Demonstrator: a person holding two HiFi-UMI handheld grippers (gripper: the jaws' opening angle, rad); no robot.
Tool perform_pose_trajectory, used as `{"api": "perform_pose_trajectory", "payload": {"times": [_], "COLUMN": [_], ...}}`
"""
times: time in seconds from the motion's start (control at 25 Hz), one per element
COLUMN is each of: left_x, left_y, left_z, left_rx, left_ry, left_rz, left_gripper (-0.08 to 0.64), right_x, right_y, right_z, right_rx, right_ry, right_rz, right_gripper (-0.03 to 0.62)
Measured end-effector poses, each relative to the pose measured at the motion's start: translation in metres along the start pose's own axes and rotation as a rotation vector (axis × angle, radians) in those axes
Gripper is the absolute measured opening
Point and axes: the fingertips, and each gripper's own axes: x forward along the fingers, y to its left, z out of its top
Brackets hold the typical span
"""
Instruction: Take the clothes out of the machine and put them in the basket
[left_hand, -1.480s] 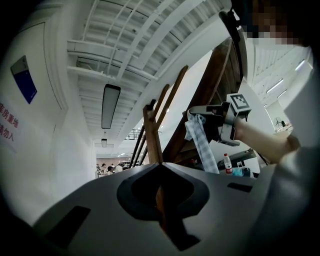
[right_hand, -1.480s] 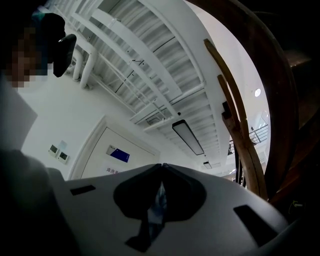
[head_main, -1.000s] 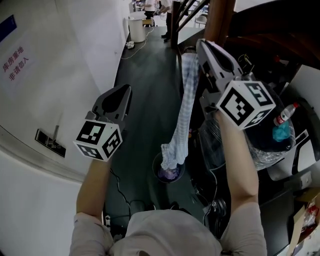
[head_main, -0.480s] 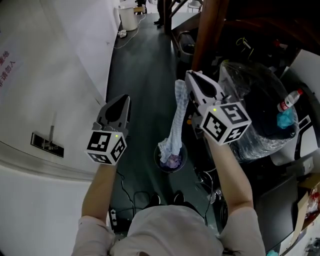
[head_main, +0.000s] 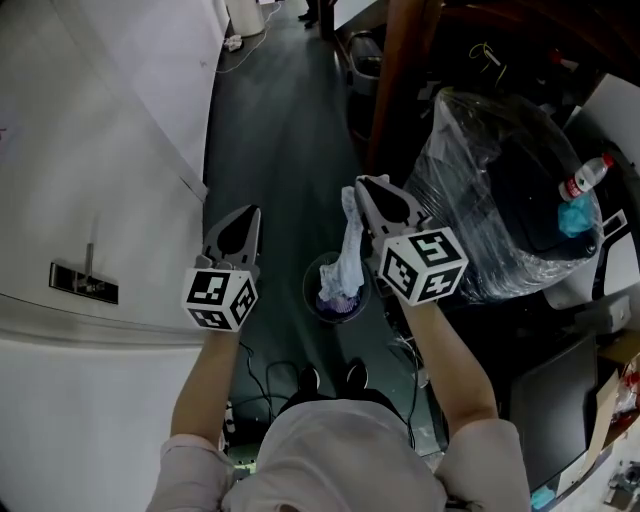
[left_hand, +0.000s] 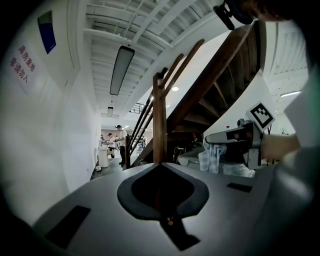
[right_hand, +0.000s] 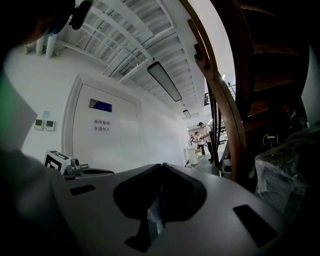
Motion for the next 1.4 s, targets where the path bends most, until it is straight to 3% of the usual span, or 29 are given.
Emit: {"api": "perform_pose_trajectory", "payload": {"times": [0.36,0.64,1.12,1.24,1.4], "left_x": [0.009,0.011,0.048,0.049,0.044], "left_y": [-0.031,-0.030,0.019,0.017,0.016], "left_z": [-0.068,-0.115,-0.175,-0.196,-0.230], "left_rx": [-0.054,-0.102,-0.161,-0.159,-0.200], "left_ry": [0.104,0.179,0.245,0.272,0.326], "left_rz": [0.048,0.029,-0.142,-0.193,-0.179], "left_gripper": [0.020,0.020,0.020,0.020,0.020], "right_x": [-0.008,-0.002,0.024,0.022,0.020], "right_y": [-0.018,-0.023,-0.036,-0.034,-0.032], "right_z": [-0.079,-0.124,-0.181,-0.205,-0.243], "right_rx": [0.051,0.110,0.188,0.218,0.226], "right_ry": [0.127,0.191,0.234,0.247,0.306], "right_rz": [0.030,0.005,-0.212,-0.230,-0.229], "right_gripper": [0.014,0.014,0.015,0.014,0.015]}}
